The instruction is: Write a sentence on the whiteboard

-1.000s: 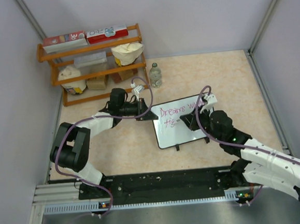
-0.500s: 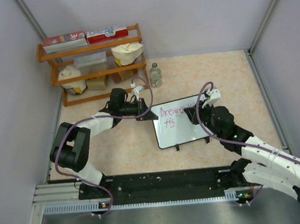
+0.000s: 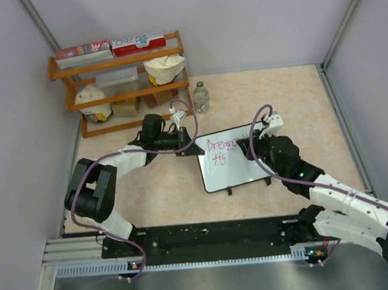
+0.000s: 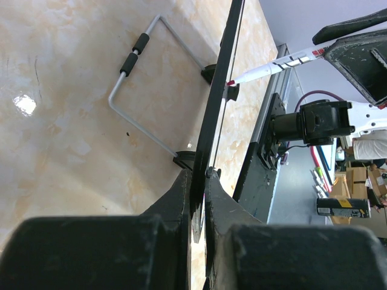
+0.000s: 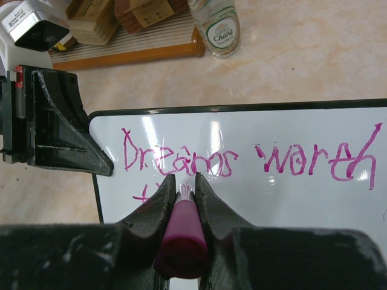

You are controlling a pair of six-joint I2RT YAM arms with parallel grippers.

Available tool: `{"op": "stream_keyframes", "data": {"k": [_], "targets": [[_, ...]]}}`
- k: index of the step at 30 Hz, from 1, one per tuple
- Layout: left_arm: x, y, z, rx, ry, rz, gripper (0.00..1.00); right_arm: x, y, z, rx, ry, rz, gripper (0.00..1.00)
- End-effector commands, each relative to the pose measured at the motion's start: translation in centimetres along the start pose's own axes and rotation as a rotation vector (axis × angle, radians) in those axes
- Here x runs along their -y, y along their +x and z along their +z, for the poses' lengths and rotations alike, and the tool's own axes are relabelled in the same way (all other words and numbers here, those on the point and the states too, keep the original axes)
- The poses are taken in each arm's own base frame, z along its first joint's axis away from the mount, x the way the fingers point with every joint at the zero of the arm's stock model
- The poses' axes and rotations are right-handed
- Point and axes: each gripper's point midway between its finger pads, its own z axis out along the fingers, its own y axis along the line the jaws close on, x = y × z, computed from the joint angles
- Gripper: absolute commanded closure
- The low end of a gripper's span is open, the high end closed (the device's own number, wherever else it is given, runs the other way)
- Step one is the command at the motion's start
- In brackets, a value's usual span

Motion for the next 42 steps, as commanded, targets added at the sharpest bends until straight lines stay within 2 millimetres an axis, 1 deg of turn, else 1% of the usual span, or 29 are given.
{"op": "stream_keyframes", "data": {"k": [1,20,26,39,42], "targets": [[-2.3,-1.5,-0.2,0.059,-0.129,0.039,1.0,-0.1,-1.8,0.1,0.053,0.006,0.005,1.0],[-2.3,-1.5,-0.2,0.059,-0.132,0.039,1.0,0.9,2.7,-1.4,-0.062,-0.014,0.01,1.0],[-2.3,-1.5,-0.2,0.059,-0.132,0.039,1.0,1.1,3.2,-1.5,-0.07,-0.012,0.014,1.0],[-2.4,-1.4,-0.2,0.057,-0.133,0.038,1.0,0.6,-0.3,-0.8,0.033,0.006,0.022,1.0],[-2.3,-1.5,-0.2,0.06,-0.134,0.041,1.0,0.4,-0.7,-0.6,0.041,0.009,0.023,1.0]]}}
